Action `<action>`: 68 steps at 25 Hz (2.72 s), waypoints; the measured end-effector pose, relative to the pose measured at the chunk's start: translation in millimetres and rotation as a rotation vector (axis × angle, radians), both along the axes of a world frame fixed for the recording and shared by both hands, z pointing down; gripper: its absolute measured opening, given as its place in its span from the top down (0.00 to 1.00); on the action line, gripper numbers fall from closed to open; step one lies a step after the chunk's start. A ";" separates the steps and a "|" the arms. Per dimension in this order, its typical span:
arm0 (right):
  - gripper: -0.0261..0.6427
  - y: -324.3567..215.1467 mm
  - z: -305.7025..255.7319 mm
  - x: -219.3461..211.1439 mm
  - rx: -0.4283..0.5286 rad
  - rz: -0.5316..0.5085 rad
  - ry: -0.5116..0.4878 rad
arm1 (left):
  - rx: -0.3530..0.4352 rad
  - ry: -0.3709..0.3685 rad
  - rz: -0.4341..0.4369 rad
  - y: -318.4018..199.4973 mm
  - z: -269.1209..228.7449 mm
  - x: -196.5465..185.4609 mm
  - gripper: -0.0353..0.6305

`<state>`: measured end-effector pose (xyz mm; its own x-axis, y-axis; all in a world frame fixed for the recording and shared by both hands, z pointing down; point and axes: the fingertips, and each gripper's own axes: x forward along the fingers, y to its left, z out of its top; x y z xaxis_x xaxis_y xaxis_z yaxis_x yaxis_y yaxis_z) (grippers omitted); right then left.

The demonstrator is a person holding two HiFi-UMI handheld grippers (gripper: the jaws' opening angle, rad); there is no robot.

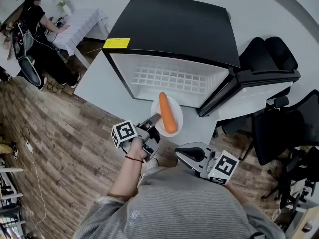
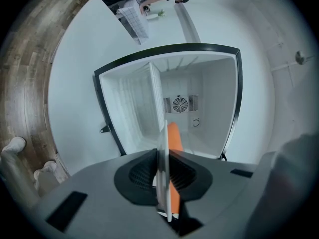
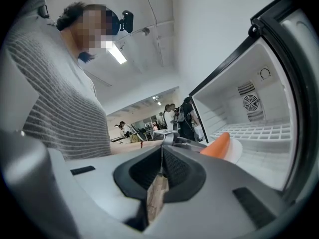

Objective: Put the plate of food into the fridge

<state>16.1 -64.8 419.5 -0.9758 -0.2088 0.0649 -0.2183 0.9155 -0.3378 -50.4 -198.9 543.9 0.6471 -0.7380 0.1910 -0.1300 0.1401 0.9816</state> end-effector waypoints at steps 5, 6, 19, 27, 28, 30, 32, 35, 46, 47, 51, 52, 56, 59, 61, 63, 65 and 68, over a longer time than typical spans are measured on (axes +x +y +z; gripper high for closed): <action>0.94 -3.5 3.5 -4.2 -0.002 -0.041 0.008 | -0.011 0.017 -0.009 -17.3 1.2 9.1 0.87; 0.94 -3.0 4.0 -5.6 -0.003 -0.050 0.011 | -0.013 0.019 -0.010 -19.9 1.1 10.5 0.87; 0.94 -15.9 5.6 1.3 -0.017 -0.034 0.013 | -0.047 -0.026 -0.133 -59.8 8.1 3.3 0.87; 0.94 -27.5 1.2 6.6 -0.010 -0.009 0.008 | -0.054 -0.042 -0.154 -75.3 8.4 3.4 0.87; 0.94 -28.9 0.9 7.3 -0.009 -0.007 0.007 | -0.054 -0.043 -0.155 -76.9 8.4 3.9 0.87; 0.94 -31.6 0.8 8.4 -0.008 -0.005 0.008 | -0.056 -0.045 -0.158 -80.2 8.9 4.2 0.87; 0.94 -34.1 0.9 9.8 -0.008 -0.001 0.008 | -0.057 -0.047 -0.161 -83.5 9.8 4.1 0.87; 0.94 -38.1 0.5 12.4 -0.009 0.008 0.007 | -0.063 -0.044 -0.168 -88.3 11.3 4.4 0.87; 0.94 -49.7 2.3 11.8 0.001 0.010 0.015 | -0.076 -0.043 -0.175 -105.9 15.8 4.2 0.87; 0.94 -50.4 2.5 10.6 0.002 0.008 0.016 | -0.077 -0.042 -0.174 -107.6 16.0 4.5 0.87; 0.94 -51.8 3.2 7.4 0.001 -0.001 0.017 | -0.076 -0.041 -0.172 -115.5 16.9 3.9 0.87; 0.94 -52.1 3.5 7.6 -0.001 -0.001 0.018 | -0.076 -0.040 -0.172 -117.4 17.4 3.6 0.87; 0.94 -53.7 4.8 9.7 -0.010 0.010 0.020 | -0.079 -0.039 -0.174 -124.6 19.9 3.2 0.87; 0.94 -54.6 5.1 10.6 -0.012 0.016 0.020 | -0.085 -0.042 -0.175 -130.5 21.3 3.0 0.88; 0.94 -55.3 6.1 11.7 -0.018 0.019 0.021 | -0.091 -0.043 -0.175 -132.0 21.8 3.2 0.87; 0.94 -56.6 6.7 12.4 -0.025 0.022 0.018 | -0.094 -0.041 -0.175 -132.6 21.8 3.1 0.87; 0.94 -57.3 6.7 12.2 -0.026 0.022 0.014 | -0.096 -0.036 -0.179 -132.8 21.4 3.5 0.87; 0.94 -56.7 6.4 10.9 -0.024 0.017 0.013 | -0.098 -0.034 -0.190 -131.8 20.9 3.8 0.87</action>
<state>27.1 -121.6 426.0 -0.9712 -0.2235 0.0825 -0.2382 0.9034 -0.3565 -46.6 -330.7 564.7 0.4902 -0.8229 0.2872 -0.1254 0.2595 0.9576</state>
